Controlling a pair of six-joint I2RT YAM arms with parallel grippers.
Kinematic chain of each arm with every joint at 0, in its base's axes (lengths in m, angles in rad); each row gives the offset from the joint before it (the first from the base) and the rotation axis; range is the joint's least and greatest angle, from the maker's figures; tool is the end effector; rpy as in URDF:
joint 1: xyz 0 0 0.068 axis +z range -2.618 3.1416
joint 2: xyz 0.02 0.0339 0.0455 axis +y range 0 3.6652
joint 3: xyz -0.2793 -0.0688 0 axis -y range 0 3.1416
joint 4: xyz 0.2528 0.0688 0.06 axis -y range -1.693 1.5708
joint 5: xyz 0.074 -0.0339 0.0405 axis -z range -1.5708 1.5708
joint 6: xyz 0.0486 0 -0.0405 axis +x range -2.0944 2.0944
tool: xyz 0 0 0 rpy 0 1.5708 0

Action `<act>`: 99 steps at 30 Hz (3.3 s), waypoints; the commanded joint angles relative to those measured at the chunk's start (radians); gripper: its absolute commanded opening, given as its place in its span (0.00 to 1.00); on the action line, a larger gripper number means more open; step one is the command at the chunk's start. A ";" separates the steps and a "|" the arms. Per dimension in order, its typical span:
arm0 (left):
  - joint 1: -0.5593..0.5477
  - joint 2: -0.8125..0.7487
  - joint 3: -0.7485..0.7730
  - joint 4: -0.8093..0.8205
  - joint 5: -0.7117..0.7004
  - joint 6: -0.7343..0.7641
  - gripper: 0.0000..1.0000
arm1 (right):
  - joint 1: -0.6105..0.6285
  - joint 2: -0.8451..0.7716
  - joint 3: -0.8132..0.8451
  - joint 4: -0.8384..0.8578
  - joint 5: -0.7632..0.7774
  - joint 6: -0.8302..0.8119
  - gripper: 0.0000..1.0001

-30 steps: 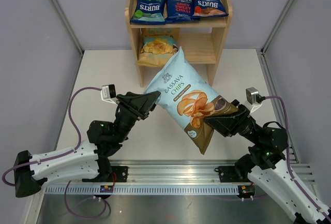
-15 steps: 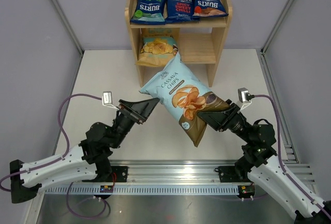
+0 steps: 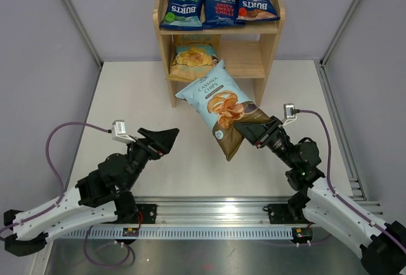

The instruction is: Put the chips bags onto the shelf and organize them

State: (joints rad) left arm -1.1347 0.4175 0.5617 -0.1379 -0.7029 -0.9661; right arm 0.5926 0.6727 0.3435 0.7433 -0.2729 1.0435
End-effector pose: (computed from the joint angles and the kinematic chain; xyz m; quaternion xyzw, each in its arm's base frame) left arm 0.0780 -0.0931 0.3232 -0.1876 0.6800 -0.4572 0.5417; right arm 0.1343 0.1062 0.3112 0.0100 0.5533 0.6563 0.5129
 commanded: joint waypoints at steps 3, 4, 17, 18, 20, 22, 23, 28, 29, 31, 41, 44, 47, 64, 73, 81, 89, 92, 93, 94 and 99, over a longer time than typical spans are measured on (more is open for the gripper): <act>0.004 -0.046 0.141 -0.267 -0.049 0.108 0.99 | -0.010 0.068 0.057 0.164 0.115 -0.030 0.18; 0.004 -0.049 0.158 -0.313 -0.035 0.127 0.99 | -0.013 0.100 0.057 0.188 0.120 -0.028 0.18; 0.004 0.033 0.409 -0.666 0.078 0.248 0.99 | -0.161 0.341 0.158 0.376 0.078 0.095 0.18; 0.003 0.032 0.411 -0.669 0.106 0.254 0.99 | -0.169 0.356 0.167 0.373 0.075 0.096 0.19; 0.003 0.027 0.406 -0.674 0.128 0.273 0.99 | -0.203 0.375 0.201 0.348 0.070 0.087 0.19; 0.003 0.009 0.396 -0.671 0.177 0.294 0.99 | -0.238 0.410 0.239 0.332 0.064 0.098 0.19; 0.004 0.001 0.391 -0.666 0.193 0.299 0.99 | -0.252 0.427 0.249 0.334 0.063 0.108 0.19; 0.004 -0.040 0.391 -0.683 0.272 0.323 0.99 | -0.287 0.548 0.319 0.375 0.058 0.142 0.19; 0.004 -0.043 0.398 -0.695 0.273 0.329 0.99 | -0.290 0.562 0.328 0.387 0.064 0.142 0.19; 0.003 -0.049 0.408 -0.712 0.273 0.351 0.99 | -0.292 0.596 0.353 0.398 0.072 0.135 0.19; 0.004 -0.071 0.420 -0.704 0.240 0.547 0.99 | -0.292 0.723 0.397 0.513 0.234 0.093 0.20; 0.003 -0.115 0.371 -0.663 0.229 0.572 0.99 | -0.292 0.804 0.445 0.542 0.250 0.087 0.19; 0.004 -0.172 0.320 -0.628 0.224 0.584 0.99 | -0.292 0.869 0.483 0.583 0.296 0.069 0.18; 0.004 -0.310 0.268 -0.611 0.212 0.564 0.99 | -0.231 1.091 0.654 0.561 0.515 0.001 0.16; 0.004 -0.332 0.262 -0.606 0.218 0.572 0.99 | -0.226 1.073 0.618 0.461 0.564 0.024 0.16; 0.004 -0.342 0.262 -0.606 0.215 0.570 0.99 | -0.217 1.068 0.572 0.446 0.574 0.035 0.18; 0.003 -0.348 0.262 -0.608 0.209 0.566 0.99 | -0.205 1.061 0.572 0.344 0.541 0.035 0.20; 0.003 -0.345 0.262 -0.606 0.207 0.566 0.99 | -0.203 1.053 0.565 0.303 0.538 0.039 0.22; 0.004 -0.347 0.261 -0.606 0.207 0.566 0.99 | -0.203 1.050 0.560 0.298 0.537 0.039 0.23; 0.004 -0.348 0.262 -0.608 0.207 0.564 0.99 | -0.201 1.045 0.555 0.298 0.531 0.039 0.24; 0.003 -0.350 0.262 -0.606 0.207 0.563 0.99 | -0.201 1.019 0.545 0.248 0.517 0.043 0.39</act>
State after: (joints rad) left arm -1.1324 0.0837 0.8238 -0.7898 -0.4828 -0.4175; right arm 0.3733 1.7451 0.8955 1.0523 0.2276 1.0950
